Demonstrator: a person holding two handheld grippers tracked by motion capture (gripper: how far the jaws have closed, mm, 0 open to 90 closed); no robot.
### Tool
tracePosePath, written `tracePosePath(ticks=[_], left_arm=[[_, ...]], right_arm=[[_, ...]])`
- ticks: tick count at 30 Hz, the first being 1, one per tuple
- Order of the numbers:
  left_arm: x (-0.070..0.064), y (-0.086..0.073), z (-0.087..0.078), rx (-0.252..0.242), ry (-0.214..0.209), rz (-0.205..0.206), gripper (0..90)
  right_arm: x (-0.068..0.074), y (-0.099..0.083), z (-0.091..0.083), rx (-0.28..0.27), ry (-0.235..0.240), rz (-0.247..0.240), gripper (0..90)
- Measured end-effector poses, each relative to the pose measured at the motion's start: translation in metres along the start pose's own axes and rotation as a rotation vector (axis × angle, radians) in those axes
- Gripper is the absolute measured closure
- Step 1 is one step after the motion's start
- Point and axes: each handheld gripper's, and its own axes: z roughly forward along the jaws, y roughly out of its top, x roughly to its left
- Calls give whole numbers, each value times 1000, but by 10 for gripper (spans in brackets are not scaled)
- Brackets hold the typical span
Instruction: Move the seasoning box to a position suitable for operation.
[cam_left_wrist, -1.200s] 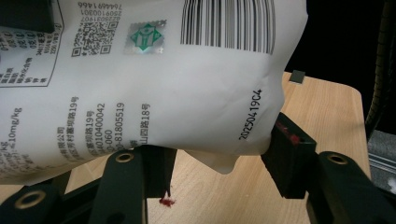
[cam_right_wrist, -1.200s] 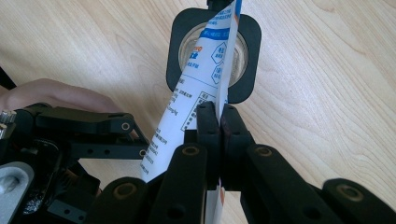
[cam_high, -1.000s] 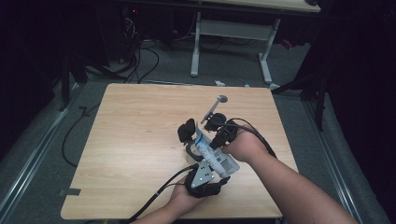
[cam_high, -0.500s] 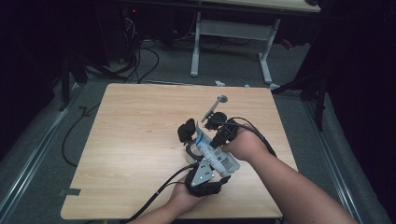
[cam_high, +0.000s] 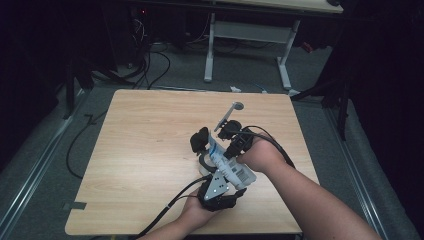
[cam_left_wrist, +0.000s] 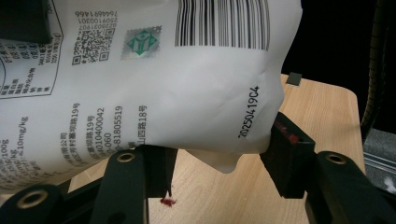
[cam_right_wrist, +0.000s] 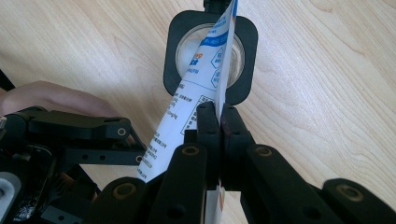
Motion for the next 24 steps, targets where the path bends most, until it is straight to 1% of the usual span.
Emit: tracePosePath(ticks=[2,5,8,24], left_arm=[[0,0,0,0,0,0,493],[0,0,0,0,-2,-3,493],[0,0,0,1,-3,-3,493],[0,1,-1,-12,-4,-2,498]], right_arm=[[0,0,0,2,0,6,889],[0,1,0,4,1,0,889],[1,1,1,8,-2,5,889],[2,1,-1,4,-7,-2,889]])
